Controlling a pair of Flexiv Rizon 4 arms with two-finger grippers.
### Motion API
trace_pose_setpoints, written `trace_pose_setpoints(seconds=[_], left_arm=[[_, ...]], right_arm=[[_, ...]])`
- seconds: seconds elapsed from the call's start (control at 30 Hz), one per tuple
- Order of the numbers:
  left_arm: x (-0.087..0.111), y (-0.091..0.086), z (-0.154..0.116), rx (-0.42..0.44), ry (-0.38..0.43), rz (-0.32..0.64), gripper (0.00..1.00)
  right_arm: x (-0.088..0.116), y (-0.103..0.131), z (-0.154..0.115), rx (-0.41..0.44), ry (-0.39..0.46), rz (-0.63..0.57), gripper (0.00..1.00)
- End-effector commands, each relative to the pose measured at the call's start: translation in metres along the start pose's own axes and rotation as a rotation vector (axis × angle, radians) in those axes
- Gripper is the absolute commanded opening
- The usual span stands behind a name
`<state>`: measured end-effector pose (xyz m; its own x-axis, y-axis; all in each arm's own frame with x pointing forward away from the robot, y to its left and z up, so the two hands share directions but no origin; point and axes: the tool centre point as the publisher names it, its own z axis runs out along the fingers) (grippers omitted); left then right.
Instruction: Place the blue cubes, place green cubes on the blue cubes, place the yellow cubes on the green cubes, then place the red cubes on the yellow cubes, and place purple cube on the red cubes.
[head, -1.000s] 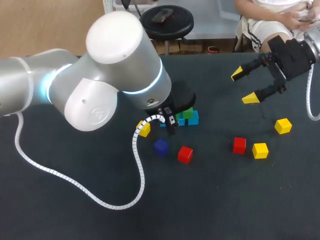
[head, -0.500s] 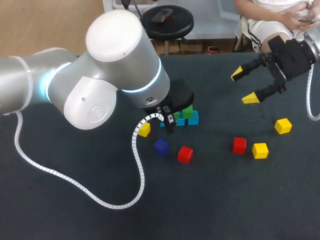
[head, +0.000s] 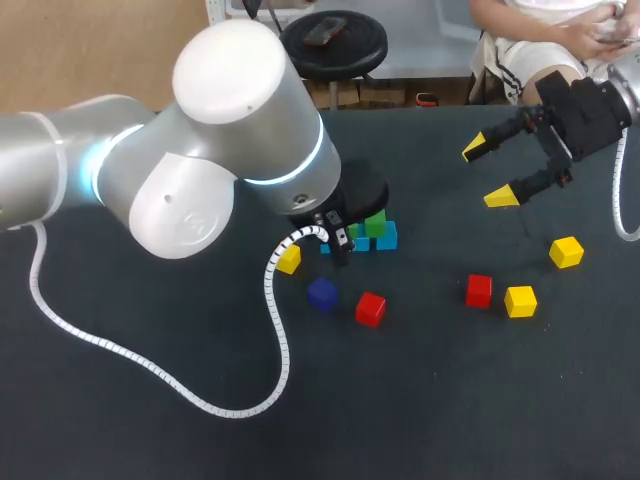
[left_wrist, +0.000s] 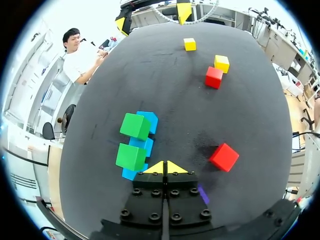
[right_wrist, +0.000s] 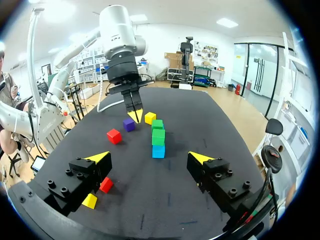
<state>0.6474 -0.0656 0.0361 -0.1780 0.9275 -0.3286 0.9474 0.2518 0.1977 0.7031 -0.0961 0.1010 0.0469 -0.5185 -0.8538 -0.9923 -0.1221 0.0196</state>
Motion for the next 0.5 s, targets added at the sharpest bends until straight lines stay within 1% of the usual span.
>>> trace_pose_setpoints(seconds=[0.03, 0.5], left_arm=[[-0.0007, 0.0028, 0.0019, 0.004, 0.004, 0.000, 0.00], [-0.0001, 0.0071, 0.0049, 0.008, 0.000, -0.003, 0.00]], right_arm=[[0.0000, 0.0004, 0.0001, 0.001, -0.001, -0.001, 1.00], [0.0000, 0.0004, 0.0001, 0.001, -0.001, -0.001, 1.00]])
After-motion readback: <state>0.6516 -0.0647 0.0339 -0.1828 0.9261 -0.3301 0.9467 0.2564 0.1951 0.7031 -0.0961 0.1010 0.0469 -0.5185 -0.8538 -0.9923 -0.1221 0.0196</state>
